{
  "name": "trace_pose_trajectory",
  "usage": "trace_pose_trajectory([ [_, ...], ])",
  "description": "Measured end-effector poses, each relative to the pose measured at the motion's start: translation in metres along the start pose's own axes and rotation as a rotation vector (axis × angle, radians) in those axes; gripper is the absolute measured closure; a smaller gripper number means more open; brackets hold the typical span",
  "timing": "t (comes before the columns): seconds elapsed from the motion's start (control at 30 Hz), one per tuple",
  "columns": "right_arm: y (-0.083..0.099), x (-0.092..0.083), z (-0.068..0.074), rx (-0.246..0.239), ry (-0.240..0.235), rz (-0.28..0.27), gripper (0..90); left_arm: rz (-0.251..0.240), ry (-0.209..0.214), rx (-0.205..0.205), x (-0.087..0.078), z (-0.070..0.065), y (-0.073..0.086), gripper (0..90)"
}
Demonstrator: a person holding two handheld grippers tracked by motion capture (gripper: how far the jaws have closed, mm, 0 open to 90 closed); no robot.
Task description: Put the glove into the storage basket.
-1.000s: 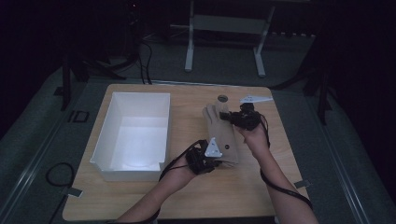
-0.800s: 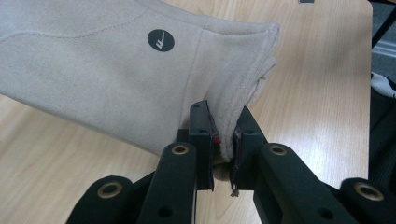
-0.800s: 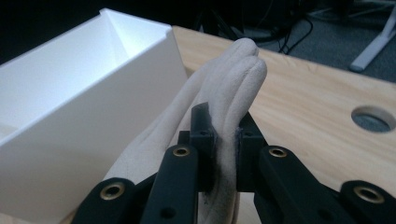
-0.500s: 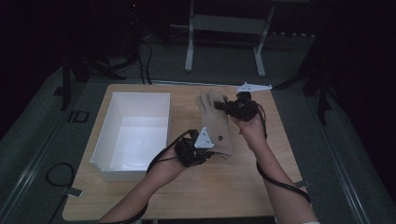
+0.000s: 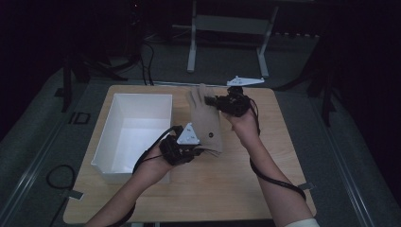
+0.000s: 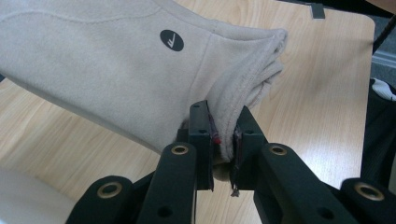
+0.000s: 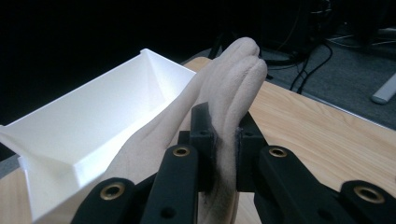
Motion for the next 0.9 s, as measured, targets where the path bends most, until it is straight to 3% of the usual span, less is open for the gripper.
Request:
trace_pose_trajectory([
  [0.37,-0.022,0.013,0.026,-0.022,-0.029,-0.021,82.1,-0.002,-0.050,-0.008,-0.035,0.008,0.012,82.0],
  [0.9,-0.045,0.045,0.065,-0.046,-0.066,-0.014,82.0,-0.057,-0.131,-0.079,-0.076,0.021,0.048,81.9],
])
Point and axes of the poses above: each handheld gripper's, and its own axes: x roughly forward along the jaws, y roughly out of its underside, z roughly to its left, the point moved 1 cm from there along x, roughly forward along the jaws, and after that the axes turned 13 degrees about y, right-handed, at the moved point
